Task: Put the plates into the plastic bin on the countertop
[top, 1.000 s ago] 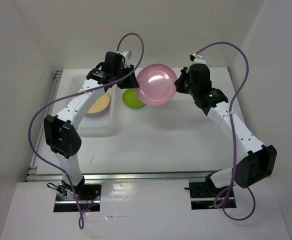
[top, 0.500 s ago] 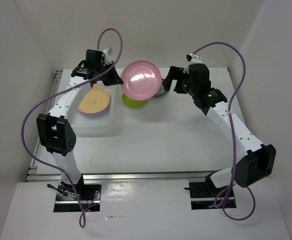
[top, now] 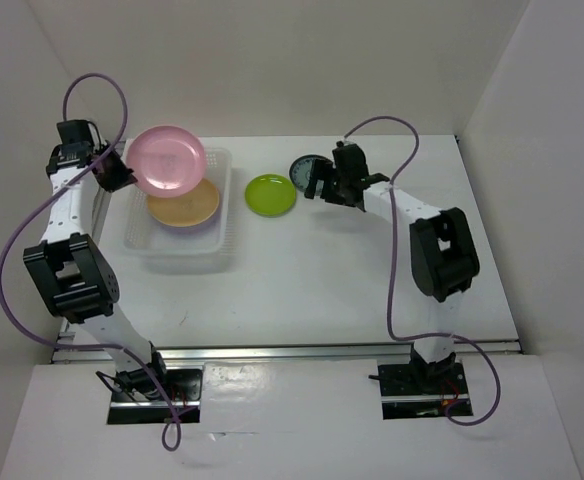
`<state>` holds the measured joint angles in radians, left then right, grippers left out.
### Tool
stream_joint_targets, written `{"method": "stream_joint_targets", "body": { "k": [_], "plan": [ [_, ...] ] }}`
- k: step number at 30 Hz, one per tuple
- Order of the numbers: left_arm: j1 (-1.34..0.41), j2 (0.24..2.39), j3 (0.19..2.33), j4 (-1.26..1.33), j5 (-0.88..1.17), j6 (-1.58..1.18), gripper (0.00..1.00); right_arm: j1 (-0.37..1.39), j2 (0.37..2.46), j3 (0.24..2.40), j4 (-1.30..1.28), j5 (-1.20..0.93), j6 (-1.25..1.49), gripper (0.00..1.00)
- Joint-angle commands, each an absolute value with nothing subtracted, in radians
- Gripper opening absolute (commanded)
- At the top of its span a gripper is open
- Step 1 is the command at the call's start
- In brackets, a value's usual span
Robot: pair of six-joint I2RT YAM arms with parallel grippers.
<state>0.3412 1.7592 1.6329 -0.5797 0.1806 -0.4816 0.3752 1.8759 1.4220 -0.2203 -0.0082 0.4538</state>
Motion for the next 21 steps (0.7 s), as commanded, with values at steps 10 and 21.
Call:
{"method": "stream_joint_targets", "body": {
  "k": [10,21],
  "plan": [
    [0.284,1.870,1.623,-0.612,0.033,-0.431,0.00,0.402,2.105,1.566,-0.088,-0.061,0.557,0.98],
    [0.244,1.890,1.615,-0.649,-0.029,-0.422,0.51,0.402,2.213,1.663,-0.052,-0.061,0.629,0.94]
  ]
}}
